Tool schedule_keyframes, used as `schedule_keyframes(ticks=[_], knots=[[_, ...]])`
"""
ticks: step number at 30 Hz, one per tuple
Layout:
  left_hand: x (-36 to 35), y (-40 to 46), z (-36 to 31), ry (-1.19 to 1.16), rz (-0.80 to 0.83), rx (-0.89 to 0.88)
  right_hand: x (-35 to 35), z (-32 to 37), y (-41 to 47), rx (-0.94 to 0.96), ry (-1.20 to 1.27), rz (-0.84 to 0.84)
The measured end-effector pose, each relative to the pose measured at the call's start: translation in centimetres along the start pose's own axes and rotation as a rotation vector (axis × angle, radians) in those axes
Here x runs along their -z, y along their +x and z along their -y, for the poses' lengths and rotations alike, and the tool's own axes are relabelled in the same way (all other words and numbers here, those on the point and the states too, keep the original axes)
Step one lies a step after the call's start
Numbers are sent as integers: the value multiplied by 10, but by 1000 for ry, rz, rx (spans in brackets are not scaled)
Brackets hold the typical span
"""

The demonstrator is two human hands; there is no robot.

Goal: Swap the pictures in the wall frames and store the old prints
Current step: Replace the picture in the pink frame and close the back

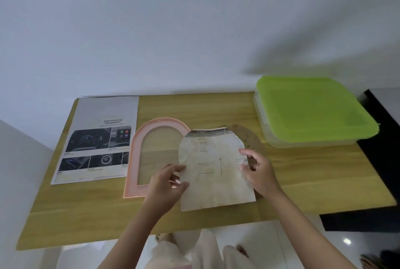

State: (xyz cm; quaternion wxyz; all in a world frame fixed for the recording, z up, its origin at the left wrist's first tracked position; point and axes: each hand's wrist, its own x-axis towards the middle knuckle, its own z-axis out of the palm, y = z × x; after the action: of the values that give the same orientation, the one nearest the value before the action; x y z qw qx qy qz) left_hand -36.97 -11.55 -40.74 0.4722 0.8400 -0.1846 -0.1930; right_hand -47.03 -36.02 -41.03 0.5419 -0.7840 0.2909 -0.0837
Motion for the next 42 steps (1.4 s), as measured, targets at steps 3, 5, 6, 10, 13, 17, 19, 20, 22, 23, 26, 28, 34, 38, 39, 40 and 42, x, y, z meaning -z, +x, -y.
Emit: schedule_keyframes(ticks=[3, 5, 6, 10, 13, 17, 19, 20, 22, 23, 26, 28, 34, 38, 39, 40, 42], knots=[[-49, -13, -24, -8, 68, 16, 53, -34, -15, -28, -49, -26], [-84, -20, -39, 13, 107, -12, 86, -57, -25, -51, -72, -66], [-101, -23, -46, 27, 123, -27, 102, -68, -30, -58, -86, -94], [-164, -30, -69, 66, 160, -59, 157, -105, -44, -90, -139, -140], [-208, -28, -83, 107, 178, -100, 195, -125, -48, -97, -195, -145], [-245, -19, -99, 164, 197, -87, 226, -139, -35, -87, -284, -138], [-259, -13, -106, 215, 211, -76, 236, -143, -25, -103, -332, -118], [-265, -11, -108, 233, 219, -60, 239, -146, -21, -101, -357, -106], [-273, -7, -111, 267, 240, -19, 243, -151, -13, -89, -399, -77], [-276, -6, -111, 288, 253, 1, 243, -154, -9, -82, -415, -64], [-282, -5, -111, 338, 261, 24, 242, -166, -3, -45, -451, -63], [-284, -4, -111, 359, 246, 24, 240, -173, -2, -37, -429, -87], [-289, -4, -110, 399, 210, -3, 240, -185, -1, 22, -399, -128], [-290, -3, -108, 398, 204, 7, 240, -186, 0, 29, -395, -130], [-291, -3, -108, 401, 205, 9, 240, -186, 0, 24, -395, -130], [-291, -2, -108, 404, 208, 12, 240, -186, 1, 20, -396, -131], [-292, -2, -109, 401, 213, 19, 240, -186, 1, 20, -400, -135]])
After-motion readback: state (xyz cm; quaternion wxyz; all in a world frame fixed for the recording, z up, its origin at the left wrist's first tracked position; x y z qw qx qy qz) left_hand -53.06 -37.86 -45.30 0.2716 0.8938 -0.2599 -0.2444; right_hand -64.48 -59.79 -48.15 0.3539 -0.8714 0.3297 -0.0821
